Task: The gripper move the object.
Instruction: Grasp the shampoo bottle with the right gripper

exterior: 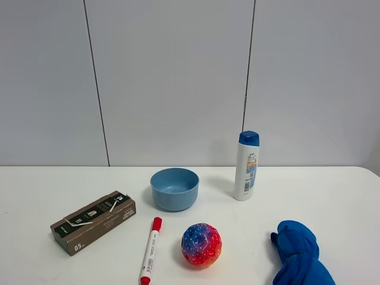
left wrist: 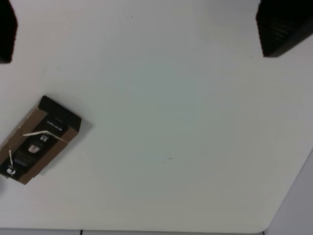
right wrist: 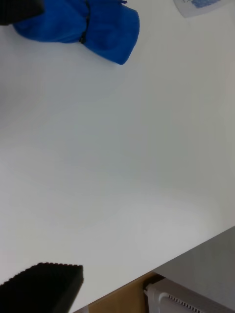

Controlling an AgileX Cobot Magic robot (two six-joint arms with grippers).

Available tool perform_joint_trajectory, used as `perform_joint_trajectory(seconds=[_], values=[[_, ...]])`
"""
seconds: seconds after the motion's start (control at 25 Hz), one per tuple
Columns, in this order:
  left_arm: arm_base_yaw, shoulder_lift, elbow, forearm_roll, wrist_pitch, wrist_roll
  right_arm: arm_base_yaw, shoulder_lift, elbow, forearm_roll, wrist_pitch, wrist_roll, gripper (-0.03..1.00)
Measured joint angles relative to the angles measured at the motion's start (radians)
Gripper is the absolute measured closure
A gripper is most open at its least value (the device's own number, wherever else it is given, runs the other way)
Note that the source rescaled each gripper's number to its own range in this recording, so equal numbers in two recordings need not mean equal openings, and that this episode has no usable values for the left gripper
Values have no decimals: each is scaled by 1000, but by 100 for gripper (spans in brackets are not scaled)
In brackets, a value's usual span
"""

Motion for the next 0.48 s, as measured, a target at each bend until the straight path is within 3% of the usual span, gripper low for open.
perform_joint_trajectory(seconds=[0.48], values=[[0,0,0,0,0,0,0,0,0,0,0,0,-3]])
